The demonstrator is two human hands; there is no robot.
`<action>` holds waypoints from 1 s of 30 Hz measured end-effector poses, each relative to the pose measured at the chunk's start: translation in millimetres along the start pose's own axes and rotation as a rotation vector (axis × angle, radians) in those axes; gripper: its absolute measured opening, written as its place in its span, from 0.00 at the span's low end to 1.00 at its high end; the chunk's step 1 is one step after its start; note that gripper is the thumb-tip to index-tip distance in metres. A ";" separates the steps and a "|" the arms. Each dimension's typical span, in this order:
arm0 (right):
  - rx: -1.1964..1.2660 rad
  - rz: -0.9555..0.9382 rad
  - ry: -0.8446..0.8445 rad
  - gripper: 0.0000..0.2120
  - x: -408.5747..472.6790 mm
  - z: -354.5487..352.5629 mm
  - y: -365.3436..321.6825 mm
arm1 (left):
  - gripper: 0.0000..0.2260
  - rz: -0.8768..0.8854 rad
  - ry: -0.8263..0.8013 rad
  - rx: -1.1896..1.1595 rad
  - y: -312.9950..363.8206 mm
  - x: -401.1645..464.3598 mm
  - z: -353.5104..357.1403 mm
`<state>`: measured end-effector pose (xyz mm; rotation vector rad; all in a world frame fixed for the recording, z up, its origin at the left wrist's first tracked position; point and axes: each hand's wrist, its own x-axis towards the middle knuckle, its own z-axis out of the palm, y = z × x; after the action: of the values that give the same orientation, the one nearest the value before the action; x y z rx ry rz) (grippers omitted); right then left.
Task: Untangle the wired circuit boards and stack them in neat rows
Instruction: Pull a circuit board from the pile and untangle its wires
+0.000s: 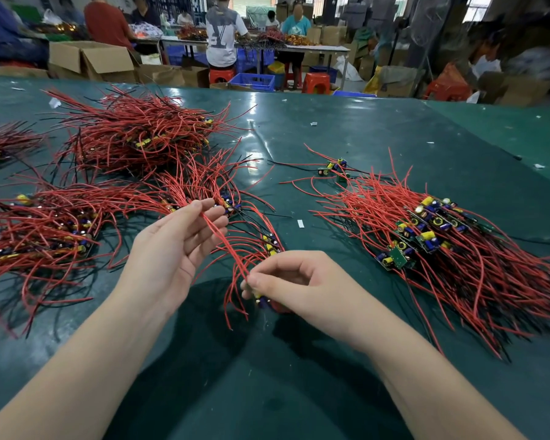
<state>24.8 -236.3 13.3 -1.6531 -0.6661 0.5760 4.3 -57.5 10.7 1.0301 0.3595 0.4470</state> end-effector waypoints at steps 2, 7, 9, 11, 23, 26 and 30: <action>0.013 0.020 -0.057 0.06 -1.5 -0.9 -0.7 | 0.08 0.011 0.000 -0.018 -0.1 0.8 0.1; 0.167 -0.017 0.034 0.08 -0.6 -4.4 -3.9 | 0.17 -0.034 -0.146 -0.051 -0.4 -1.9 5.3; 0.371 -0.023 0.139 0.07 1.4 -9.8 -6.0 | 0.19 -0.080 -0.219 0.003 -2.4 -4.5 9.1; 0.592 -0.010 0.219 0.09 2.1 -15.5 -7.6 | 0.19 -0.100 -0.297 0.127 -6.1 -9.1 11.8; 0.351 -0.012 0.382 0.05 1.8 -14.2 -4.1 | 0.11 -0.099 -0.527 0.466 -22.6 -22.1 12.7; 0.315 -0.029 0.393 0.05 3.2 -13.3 -2.7 | 0.14 -0.059 -0.552 0.544 -19.1 -25.8 16.1; 0.326 -0.019 0.414 0.04 4.6 -15.5 -2.4 | 0.16 -0.069 -0.576 0.526 -16.3 -29.0 17.1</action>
<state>38.5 -243.6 18.4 -1.3973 -0.2677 0.2938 -9.1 -92.2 6.7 1.5953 -0.0142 -0.0290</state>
